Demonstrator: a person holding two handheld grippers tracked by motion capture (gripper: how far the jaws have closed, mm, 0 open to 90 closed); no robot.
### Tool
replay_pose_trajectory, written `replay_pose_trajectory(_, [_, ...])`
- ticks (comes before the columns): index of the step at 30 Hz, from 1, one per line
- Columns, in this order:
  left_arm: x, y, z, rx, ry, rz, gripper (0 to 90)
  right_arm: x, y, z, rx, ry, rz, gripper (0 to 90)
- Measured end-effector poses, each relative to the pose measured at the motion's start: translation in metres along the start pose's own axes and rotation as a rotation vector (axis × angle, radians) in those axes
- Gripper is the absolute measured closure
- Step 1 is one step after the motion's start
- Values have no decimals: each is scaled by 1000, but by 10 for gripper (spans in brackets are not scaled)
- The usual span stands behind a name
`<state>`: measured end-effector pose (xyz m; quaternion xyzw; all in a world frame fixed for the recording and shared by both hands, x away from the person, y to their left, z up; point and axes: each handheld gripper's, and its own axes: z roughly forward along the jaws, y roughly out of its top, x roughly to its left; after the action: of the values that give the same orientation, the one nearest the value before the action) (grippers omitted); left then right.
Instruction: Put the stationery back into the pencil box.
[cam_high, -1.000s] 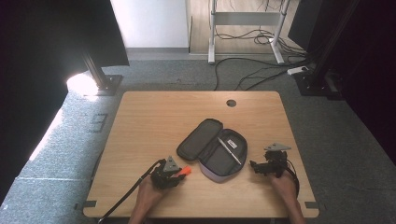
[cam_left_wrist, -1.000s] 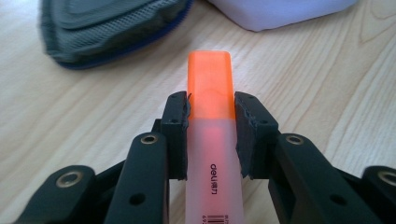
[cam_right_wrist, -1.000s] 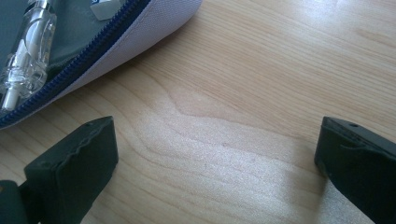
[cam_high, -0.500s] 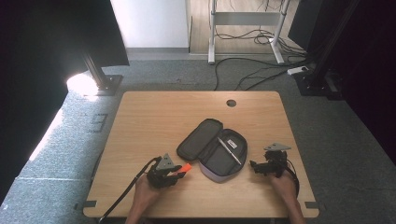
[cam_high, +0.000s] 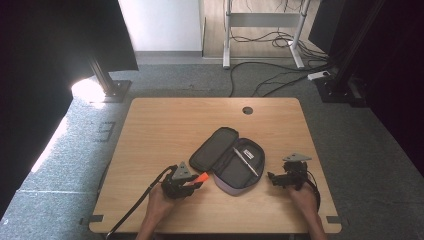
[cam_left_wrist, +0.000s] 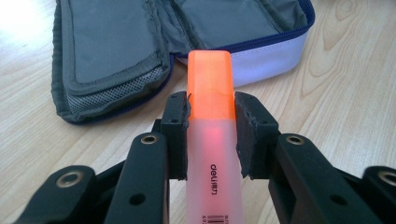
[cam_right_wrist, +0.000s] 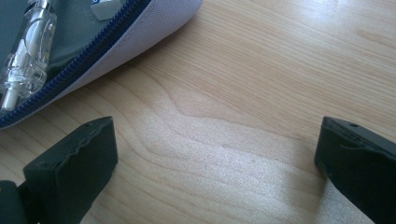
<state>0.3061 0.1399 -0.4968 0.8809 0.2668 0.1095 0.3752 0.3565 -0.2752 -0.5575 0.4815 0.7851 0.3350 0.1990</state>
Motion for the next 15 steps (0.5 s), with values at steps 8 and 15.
replay_pose_trajectory(8, [0, 14, 2, -16, 2, 6, 667, 0, 0, 0, 0, 0, 0, 0])
replay_pose_trajectory(15, [1, 27, 11, -12, -2, 17, 666, 0, 0, 0, 0, 0, 0, 0])
